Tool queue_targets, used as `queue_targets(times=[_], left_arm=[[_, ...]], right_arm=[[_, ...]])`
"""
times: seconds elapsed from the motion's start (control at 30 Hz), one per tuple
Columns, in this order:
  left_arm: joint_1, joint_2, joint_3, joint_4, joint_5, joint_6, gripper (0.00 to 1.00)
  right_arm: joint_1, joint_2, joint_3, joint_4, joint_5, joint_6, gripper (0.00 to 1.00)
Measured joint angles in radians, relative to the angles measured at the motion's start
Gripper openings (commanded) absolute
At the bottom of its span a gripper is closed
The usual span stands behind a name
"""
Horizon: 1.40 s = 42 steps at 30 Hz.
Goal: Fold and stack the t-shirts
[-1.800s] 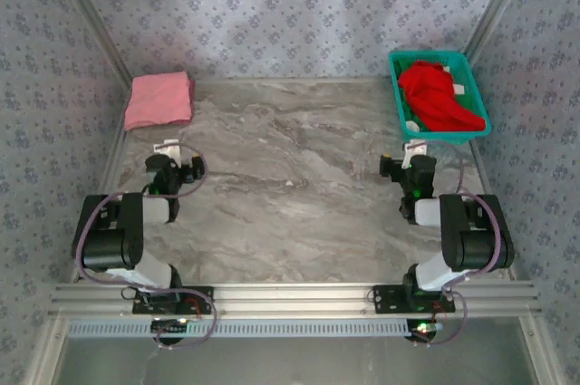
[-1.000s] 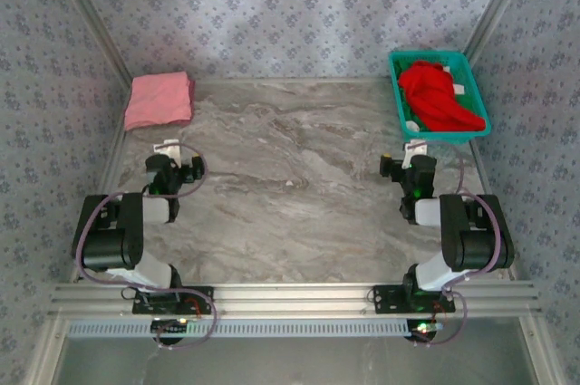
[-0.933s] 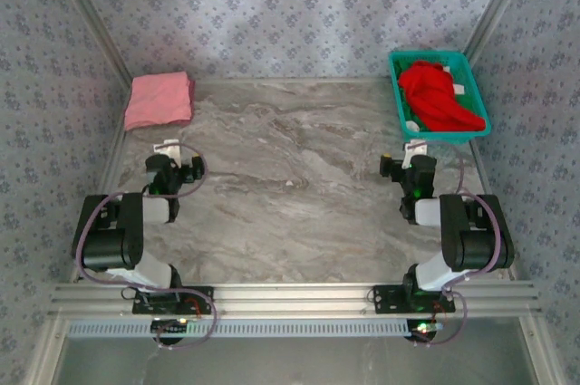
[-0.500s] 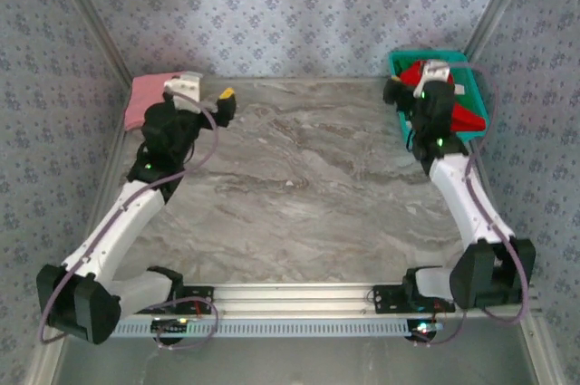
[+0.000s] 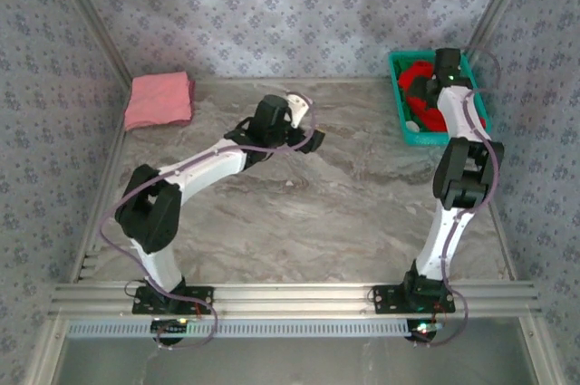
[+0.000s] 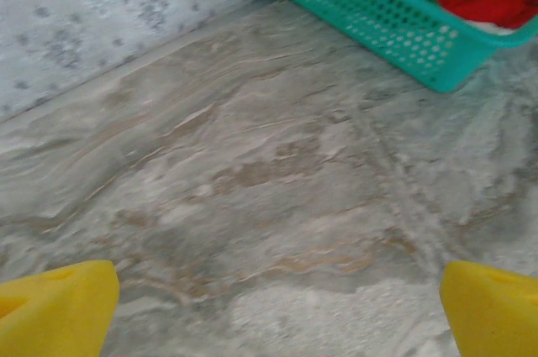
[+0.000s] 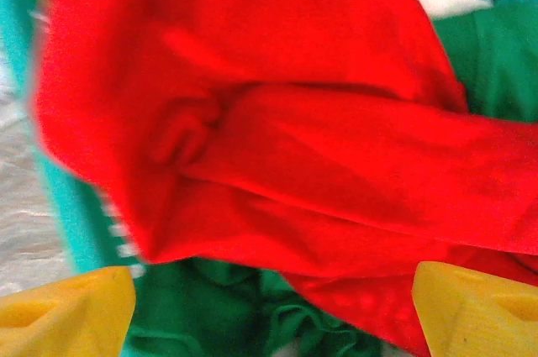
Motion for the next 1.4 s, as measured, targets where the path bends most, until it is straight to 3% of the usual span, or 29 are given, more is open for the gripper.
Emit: queue_targets(times=[0.17, 0.27, 0.4, 0.47, 0.57, 0.67, 0.9, 1.17, 1.4], left_arm=[[-0.02, 0.001, 0.0, 0.032, 0.017, -0.021, 0.98], [-0.018, -0.007, -0.019, 0.048, 0.016, -0.027, 0.98], [-0.017, -0.031, -0.066, 0.049, 0.006, -0.027, 0.98], [-0.017, -0.047, -0.091, 0.051, -0.003, -0.028, 0.98], [-0.017, -0.071, -0.122, 0.051, -0.01, -0.032, 0.98], [-0.017, -0.093, -0.138, 0.053, -0.014, -0.039, 0.98], [-0.017, -0.135, -0.169, 0.074, -0.029, -0.046, 0.98], [-0.017, -0.181, -0.207, 0.093, -0.048, -0.045, 0.98], [0.002, -0.245, -0.264, 0.119, -0.055, -0.043, 0.98]], right_arm=[[-0.042, 0.144, 0.201, -0.076, -0.041, 0.008, 0.88], [-0.051, 0.225, 0.314, -0.098, -0.082, 0.008, 0.78], [-0.052, 0.286, 0.383, -0.116, -0.127, 0.014, 0.49], [-0.053, 0.297, 0.396, -0.12, -0.141, 0.014, 0.26], [-0.055, 0.304, 0.427, -0.132, -0.157, 0.016, 0.09], [-0.055, 0.304, 0.469, -0.138, -0.164, 0.02, 0.0], [-0.035, 0.211, 0.472, -0.147, -0.135, 0.022, 0.0], [0.027, -0.071, 0.44, -0.098, -0.047, 0.01, 0.0], [0.091, -0.105, 0.692, -0.132, 0.027, -0.043, 0.0]])
